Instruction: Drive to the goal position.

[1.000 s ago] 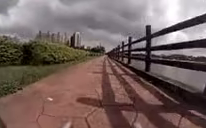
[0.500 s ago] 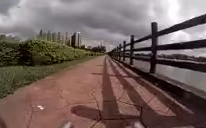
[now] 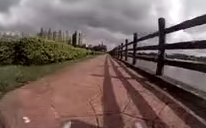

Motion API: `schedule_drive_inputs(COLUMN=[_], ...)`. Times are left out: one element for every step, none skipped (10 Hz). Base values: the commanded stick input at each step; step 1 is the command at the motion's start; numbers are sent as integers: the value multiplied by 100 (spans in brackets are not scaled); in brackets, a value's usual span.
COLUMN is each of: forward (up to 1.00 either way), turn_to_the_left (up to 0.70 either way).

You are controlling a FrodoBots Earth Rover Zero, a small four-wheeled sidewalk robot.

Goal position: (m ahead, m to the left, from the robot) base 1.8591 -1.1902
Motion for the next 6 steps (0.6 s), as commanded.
schedule_drive_inputs(forward=[50, 50, 50, 50, 50, 50], turn_to_the_left=[2, 6, 16, 13, 16, 14])
